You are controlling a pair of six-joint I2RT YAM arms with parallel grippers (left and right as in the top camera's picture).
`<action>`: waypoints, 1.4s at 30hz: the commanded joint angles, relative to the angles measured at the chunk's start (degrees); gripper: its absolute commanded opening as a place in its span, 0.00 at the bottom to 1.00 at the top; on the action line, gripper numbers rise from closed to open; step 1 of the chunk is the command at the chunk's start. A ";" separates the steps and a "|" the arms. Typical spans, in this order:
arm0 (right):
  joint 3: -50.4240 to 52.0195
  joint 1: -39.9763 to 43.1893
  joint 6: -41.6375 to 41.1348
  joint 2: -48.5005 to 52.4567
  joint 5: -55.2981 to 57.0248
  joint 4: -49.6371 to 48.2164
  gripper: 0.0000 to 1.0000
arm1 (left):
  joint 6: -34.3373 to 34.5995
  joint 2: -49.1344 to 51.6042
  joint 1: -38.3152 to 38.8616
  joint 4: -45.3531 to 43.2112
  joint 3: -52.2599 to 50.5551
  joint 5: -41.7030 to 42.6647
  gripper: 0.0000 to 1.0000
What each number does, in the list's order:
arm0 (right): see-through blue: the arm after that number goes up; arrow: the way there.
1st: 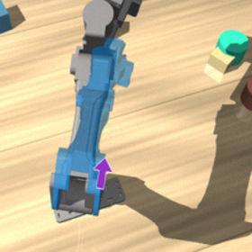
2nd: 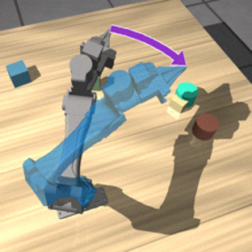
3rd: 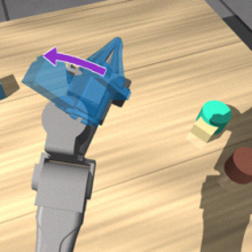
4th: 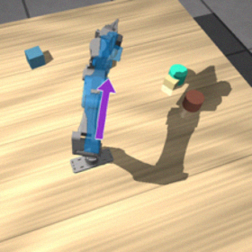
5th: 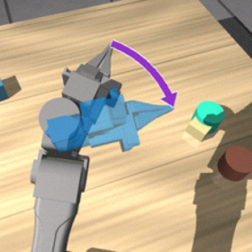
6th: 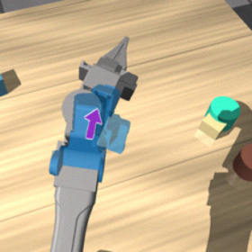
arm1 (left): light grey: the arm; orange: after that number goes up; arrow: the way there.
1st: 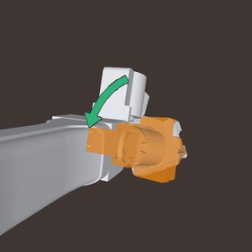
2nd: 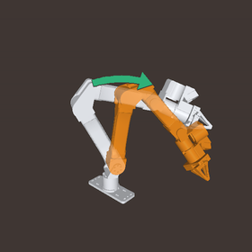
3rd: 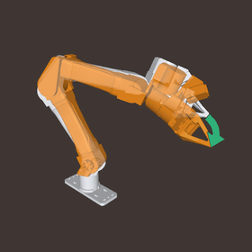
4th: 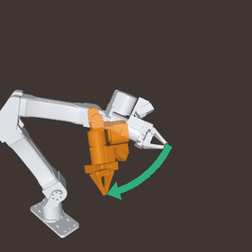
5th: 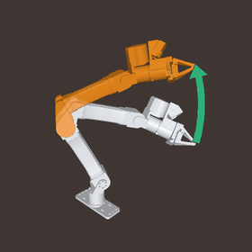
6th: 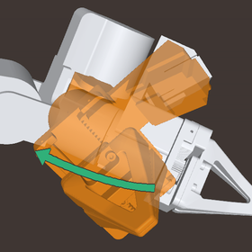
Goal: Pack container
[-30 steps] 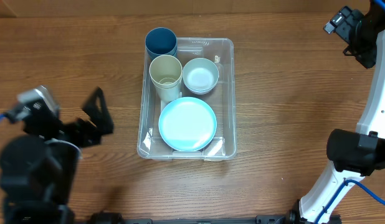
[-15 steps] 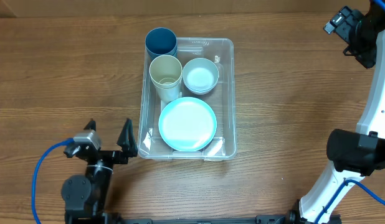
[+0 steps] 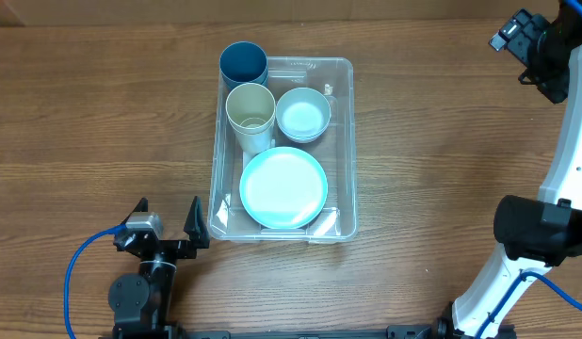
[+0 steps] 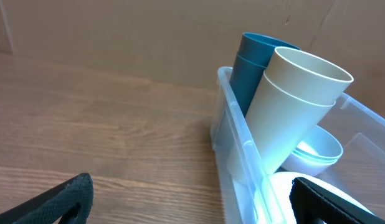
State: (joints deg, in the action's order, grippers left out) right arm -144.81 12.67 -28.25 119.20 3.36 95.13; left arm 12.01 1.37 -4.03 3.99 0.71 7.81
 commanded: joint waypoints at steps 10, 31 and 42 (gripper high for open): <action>-1.07 -0.11 -0.31 -0.98 0.44 -0.31 1.00 | -3.91 -1.11 -0.50 -0.20 -0.44 -0.50 1.00; -1.07 -7.23 -0.28 -7.10 0.48 -0.31 1.00 | -3.91 -1.11 -0.50 -0.20 -0.44 -0.50 1.00; 24.63 -17.49 -0.31 -37.31 -0.22 -26.71 1.00 | -3.91 -1.11 -0.50 -0.20 -0.44 -0.50 1.00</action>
State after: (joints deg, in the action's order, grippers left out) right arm -131.76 -3.46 -28.34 89.76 6.13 77.10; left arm 9.41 0.99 -4.16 3.86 0.67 7.73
